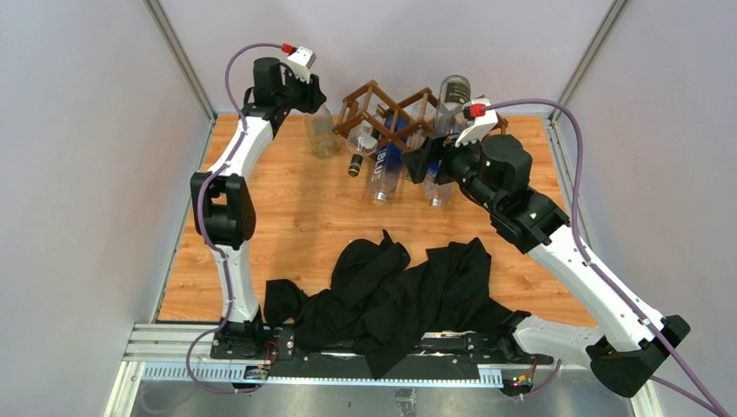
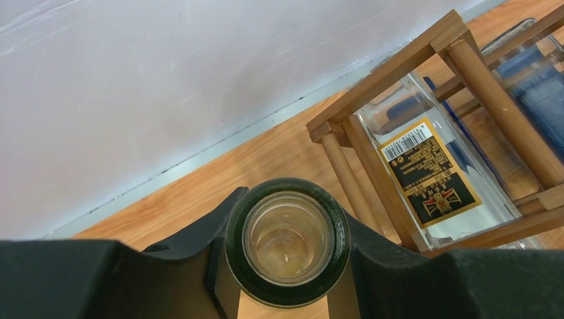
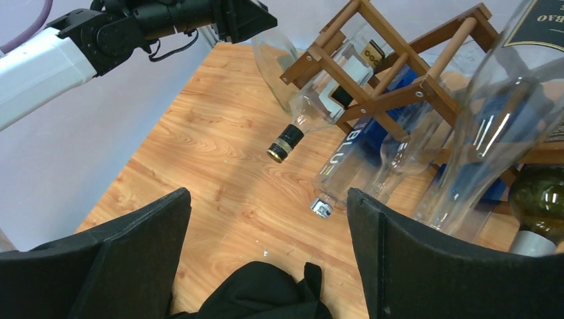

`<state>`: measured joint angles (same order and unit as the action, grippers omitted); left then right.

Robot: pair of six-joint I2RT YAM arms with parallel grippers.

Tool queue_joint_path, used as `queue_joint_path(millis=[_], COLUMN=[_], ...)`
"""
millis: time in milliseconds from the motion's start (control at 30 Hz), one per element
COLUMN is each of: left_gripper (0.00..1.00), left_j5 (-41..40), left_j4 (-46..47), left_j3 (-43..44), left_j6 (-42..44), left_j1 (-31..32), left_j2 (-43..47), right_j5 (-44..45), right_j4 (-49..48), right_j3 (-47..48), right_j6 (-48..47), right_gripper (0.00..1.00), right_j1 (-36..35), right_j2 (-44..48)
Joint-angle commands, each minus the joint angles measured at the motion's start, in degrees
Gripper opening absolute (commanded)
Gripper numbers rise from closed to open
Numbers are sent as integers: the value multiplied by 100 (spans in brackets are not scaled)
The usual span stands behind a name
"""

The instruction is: Take the wine bottle off the wine rack

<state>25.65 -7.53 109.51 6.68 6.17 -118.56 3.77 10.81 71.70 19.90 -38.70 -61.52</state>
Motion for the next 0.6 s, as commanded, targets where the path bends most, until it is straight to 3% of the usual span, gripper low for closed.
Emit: queue_joint_path(millis=[0, 100, 167, 267, 333, 400, 433, 567], left_gripper=[0, 4, 24, 42, 64, 94, 99, 100], left_j5=[272, 255, 283, 193, 151, 113, 89, 59], left_j4=[1171, 1175, 1163, 830, 293, -108, -247, -1071], left_j3=[439, 304, 129, 27, 13, -118, -218, -359], left_j6=[-46, -56, 35, 234, 417, 512, 530, 717], left_j1=[7, 7, 8, 7, -1, -17, -27, -96], left_j2=[119, 110, 183, 307, 468, 700, 848, 1438], right_j5=[160, 363, 550, 961, 1187, 1345, 1408, 1433], right_j4=[66, 178, 329, 567, 636, 702, 776, 1231], right_j3=[-110, -89, -21, 49, -19, -88, -95, 124], right_j6=[40, 29, 31, 89, 173, 256, 300, 363], right_gripper=[90, 90, 91, 93, 94, 95, 95, 96], right_j1=[171, 198, 231, 284, 316, 360, 369, 460], right_j2=[-34, -57, -70, -29, 82, 166, 186, 69])
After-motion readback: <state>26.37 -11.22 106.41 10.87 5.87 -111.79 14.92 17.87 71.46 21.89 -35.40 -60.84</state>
